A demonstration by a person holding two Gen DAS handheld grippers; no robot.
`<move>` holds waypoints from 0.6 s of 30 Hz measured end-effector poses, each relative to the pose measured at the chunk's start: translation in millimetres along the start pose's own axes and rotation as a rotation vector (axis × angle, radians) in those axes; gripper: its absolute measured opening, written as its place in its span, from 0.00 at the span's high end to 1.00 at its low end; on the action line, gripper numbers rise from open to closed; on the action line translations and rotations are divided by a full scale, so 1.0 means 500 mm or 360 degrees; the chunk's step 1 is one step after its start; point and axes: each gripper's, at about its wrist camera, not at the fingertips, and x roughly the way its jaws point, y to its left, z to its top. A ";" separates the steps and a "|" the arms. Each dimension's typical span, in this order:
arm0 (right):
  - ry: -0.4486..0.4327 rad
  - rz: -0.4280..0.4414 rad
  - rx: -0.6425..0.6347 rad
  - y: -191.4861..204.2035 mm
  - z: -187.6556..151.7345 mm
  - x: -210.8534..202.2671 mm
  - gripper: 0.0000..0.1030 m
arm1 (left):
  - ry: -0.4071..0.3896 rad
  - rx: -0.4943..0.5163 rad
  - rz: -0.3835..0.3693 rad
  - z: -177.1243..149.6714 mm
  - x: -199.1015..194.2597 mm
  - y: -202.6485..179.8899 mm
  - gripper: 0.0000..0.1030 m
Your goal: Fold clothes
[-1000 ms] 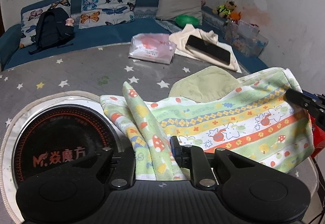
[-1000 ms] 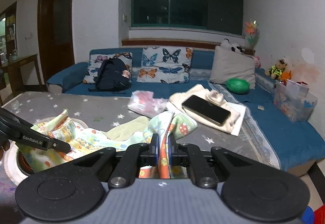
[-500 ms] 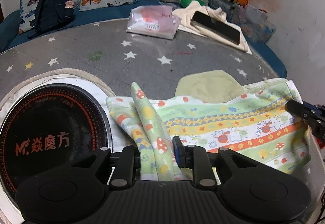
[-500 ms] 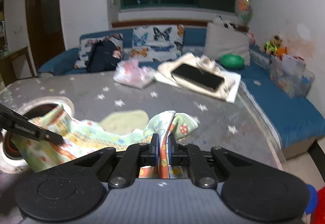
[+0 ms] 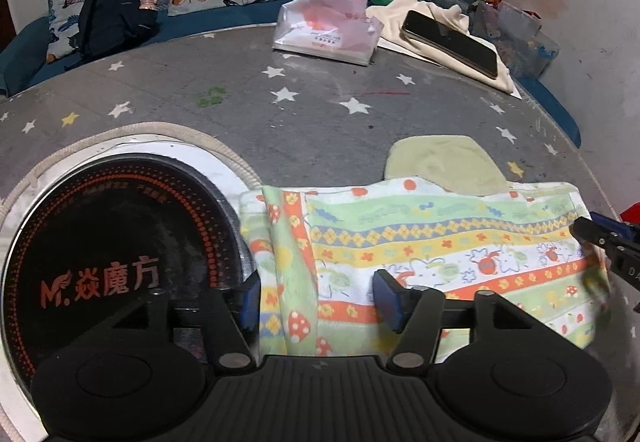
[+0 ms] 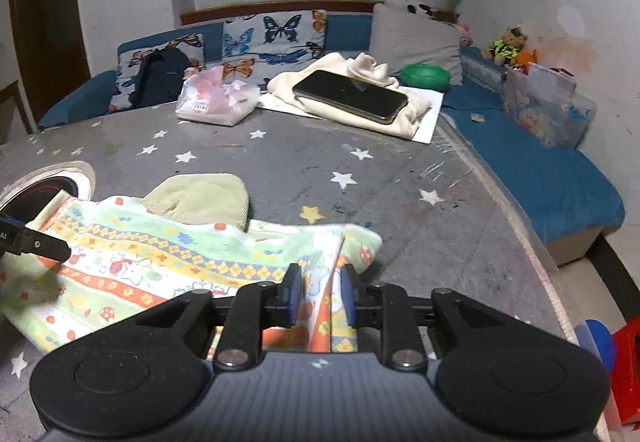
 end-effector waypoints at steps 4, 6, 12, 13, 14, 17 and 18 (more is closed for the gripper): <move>-0.0052 0.0010 -0.0042 0.022 0.002 -0.018 0.61 | 0.0020 0.0044 0.0074 0.000 0.000 0.003 0.36; -0.0062 0.0042 -0.0055 0.040 0.000 -0.023 0.57 | 0.0030 0.0059 0.0105 0.000 -0.001 0.006 0.34; -0.0045 0.0151 -0.0131 0.104 -0.011 -0.021 0.45 | 0.0017 0.0140 0.0203 -0.003 -0.036 0.015 0.27; -0.0042 0.0163 -0.0140 0.114 -0.013 -0.020 0.44 | 0.0007 0.0154 0.0216 -0.005 -0.045 0.017 0.27; -0.0039 0.0175 -0.0148 0.124 -0.015 -0.019 0.41 | -0.0005 0.0171 0.0231 -0.007 -0.055 0.020 0.26; -0.0050 0.0203 -0.0158 0.149 -0.027 -0.024 0.36 | -0.0033 0.0236 0.0287 -0.014 -0.083 0.025 0.22; -0.0056 0.0204 -0.0160 0.153 -0.029 -0.026 0.33 | -0.0044 0.0266 0.0314 -0.016 -0.092 0.026 0.20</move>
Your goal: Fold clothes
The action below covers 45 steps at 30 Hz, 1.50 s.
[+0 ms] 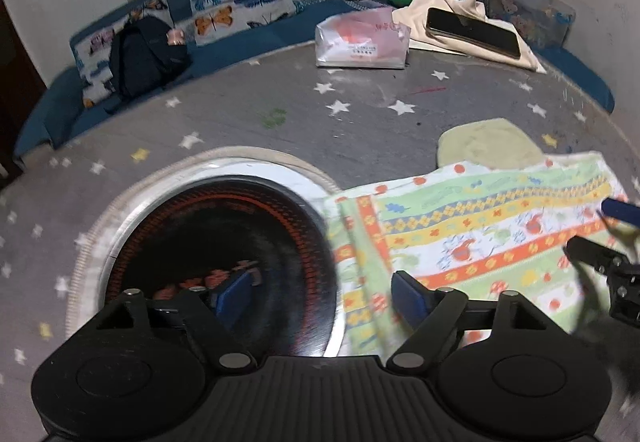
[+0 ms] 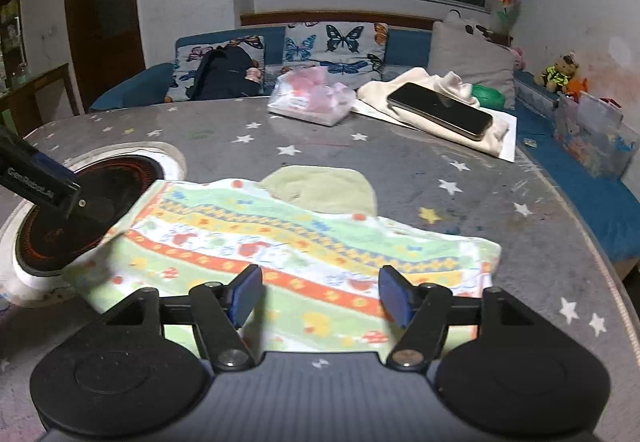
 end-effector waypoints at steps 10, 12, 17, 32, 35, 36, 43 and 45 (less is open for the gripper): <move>-0.0032 -0.0001 -0.0053 0.039 -0.015 -0.016 0.24 | -0.0122 0.0072 0.0104 -0.022 -0.052 0.011 0.11; -0.0043 0.0003 -0.0057 0.043 -0.014 -0.019 0.20 | -0.0134 0.0034 0.0080 -0.024 -0.052 0.011 0.10; -0.0055 0.0019 -0.0062 0.051 -0.010 -0.020 0.19 | -0.0141 -0.0041 0.0008 -0.039 -0.054 0.009 0.10; -0.0069 0.0027 0.0022 0.068 -0.038 -0.036 0.04 | -0.0145 -0.0140 -0.0111 -0.110 -0.042 -0.032 0.12; -0.0083 0.0018 0.0014 0.075 -0.042 -0.044 0.00 | -0.0174 -0.0148 -0.0114 -0.118 -0.055 -0.037 0.11; -0.0089 0.0014 0.0010 0.077 -0.043 -0.046 0.00 | -0.0183 -0.0148 -0.0117 -0.120 -0.060 -0.038 0.11; -0.0089 0.0000 0.0043 0.082 -0.051 -0.052 0.00 | -0.0223 -0.0154 -0.0096 -0.131 -0.076 -0.047 0.10; -0.0091 -0.0002 0.0045 0.083 -0.053 -0.054 0.00 | -0.0232 -0.0161 -0.0086 -0.136 -0.077 -0.047 0.07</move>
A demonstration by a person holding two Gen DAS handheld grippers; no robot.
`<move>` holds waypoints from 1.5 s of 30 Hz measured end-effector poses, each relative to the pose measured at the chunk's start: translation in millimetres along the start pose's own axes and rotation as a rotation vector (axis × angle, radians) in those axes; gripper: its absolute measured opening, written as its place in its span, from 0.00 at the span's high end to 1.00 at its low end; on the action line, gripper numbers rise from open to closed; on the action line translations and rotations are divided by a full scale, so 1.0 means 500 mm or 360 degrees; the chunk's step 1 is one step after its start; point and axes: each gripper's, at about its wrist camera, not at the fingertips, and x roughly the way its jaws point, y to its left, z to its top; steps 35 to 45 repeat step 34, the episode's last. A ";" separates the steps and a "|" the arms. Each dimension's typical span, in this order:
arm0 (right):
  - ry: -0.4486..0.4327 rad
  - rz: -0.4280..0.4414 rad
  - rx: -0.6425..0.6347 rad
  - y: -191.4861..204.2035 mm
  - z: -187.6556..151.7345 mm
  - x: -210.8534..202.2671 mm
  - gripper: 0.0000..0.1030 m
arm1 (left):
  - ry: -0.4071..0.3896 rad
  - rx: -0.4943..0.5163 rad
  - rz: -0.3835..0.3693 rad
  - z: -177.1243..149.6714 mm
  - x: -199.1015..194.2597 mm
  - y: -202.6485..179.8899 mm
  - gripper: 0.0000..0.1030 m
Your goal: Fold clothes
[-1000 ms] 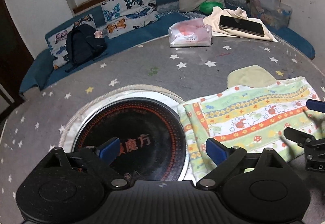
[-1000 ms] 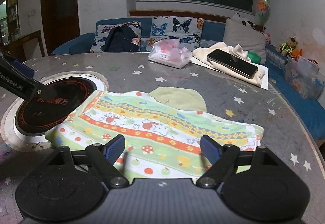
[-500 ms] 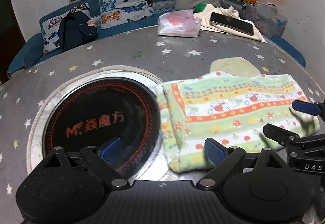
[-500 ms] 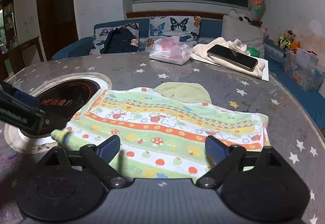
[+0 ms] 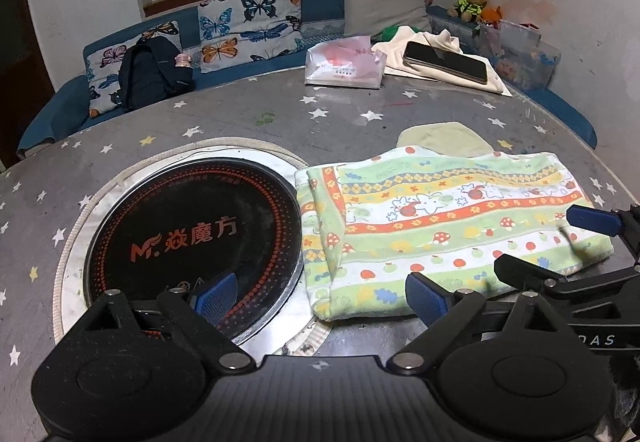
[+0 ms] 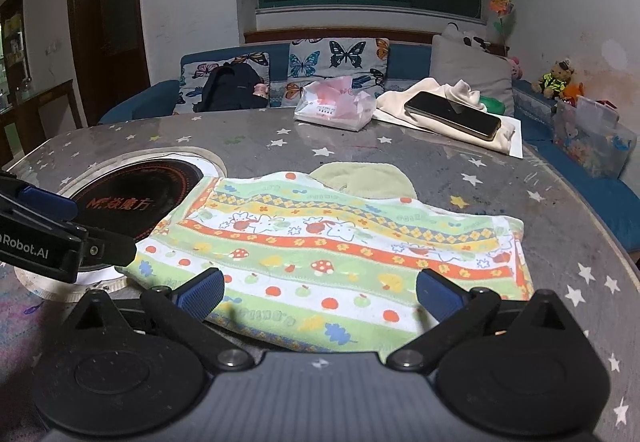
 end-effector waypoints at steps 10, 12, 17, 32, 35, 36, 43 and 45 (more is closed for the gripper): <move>-0.0003 -0.0072 0.0034 0.013 -0.007 -0.011 0.00 | -0.0044 0.0033 0.0058 -0.018 -0.015 -0.017 0.00; -0.0007 -0.0084 0.0026 0.017 -0.010 -0.017 0.00 | -0.0045 0.0037 0.0058 -0.023 -0.018 -0.021 0.00; 0.0009 -0.0108 0.0003 0.028 -0.017 -0.028 0.00 | -0.0052 0.0058 0.0062 -0.039 -0.026 -0.028 0.00; 0.0025 -0.0114 0.0000 0.063 -0.046 -0.055 0.00 | -0.0054 -0.0012 0.0102 -0.084 -0.059 -0.016 0.00; 0.0024 -0.0111 -0.0012 0.070 -0.049 -0.058 0.00 | -0.0055 -0.0017 0.0108 -0.092 -0.064 -0.012 0.00; 0.0024 -0.0111 -0.0012 0.070 -0.049 -0.058 0.00 | -0.0055 -0.0017 0.0108 -0.092 -0.064 -0.012 0.00; 0.0024 -0.0111 -0.0012 0.070 -0.049 -0.058 0.00 | -0.0055 -0.0017 0.0108 -0.092 -0.064 -0.012 0.00; 0.0024 -0.0111 -0.0012 0.070 -0.049 -0.058 0.00 | -0.0055 -0.0017 0.0108 -0.092 -0.064 -0.012 0.00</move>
